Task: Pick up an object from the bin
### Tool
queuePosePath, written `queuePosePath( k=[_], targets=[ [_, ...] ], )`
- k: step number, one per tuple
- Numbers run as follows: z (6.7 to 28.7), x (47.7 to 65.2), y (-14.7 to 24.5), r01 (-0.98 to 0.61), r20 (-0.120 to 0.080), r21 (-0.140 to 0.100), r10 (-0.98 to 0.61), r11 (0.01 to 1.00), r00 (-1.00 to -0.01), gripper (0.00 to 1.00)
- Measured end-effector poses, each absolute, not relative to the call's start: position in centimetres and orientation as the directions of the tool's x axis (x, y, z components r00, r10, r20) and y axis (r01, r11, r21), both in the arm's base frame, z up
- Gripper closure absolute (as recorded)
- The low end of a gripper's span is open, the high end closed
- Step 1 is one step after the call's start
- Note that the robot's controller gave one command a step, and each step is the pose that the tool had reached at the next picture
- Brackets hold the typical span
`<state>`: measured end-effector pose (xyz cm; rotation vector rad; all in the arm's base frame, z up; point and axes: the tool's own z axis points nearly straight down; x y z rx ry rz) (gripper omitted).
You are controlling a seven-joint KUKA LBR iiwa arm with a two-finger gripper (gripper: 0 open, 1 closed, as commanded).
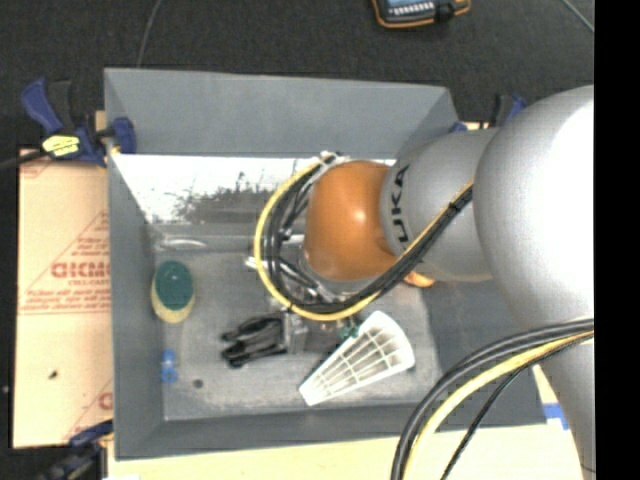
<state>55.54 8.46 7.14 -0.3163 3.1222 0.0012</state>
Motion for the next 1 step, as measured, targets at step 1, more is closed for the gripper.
queuePosePath(
  k=[1],
  targets=[
    [7.14,55.55,8.46,-0.201,-0.004,0.0,-0.201,0.98,-0.98,1.0]
  ],
)
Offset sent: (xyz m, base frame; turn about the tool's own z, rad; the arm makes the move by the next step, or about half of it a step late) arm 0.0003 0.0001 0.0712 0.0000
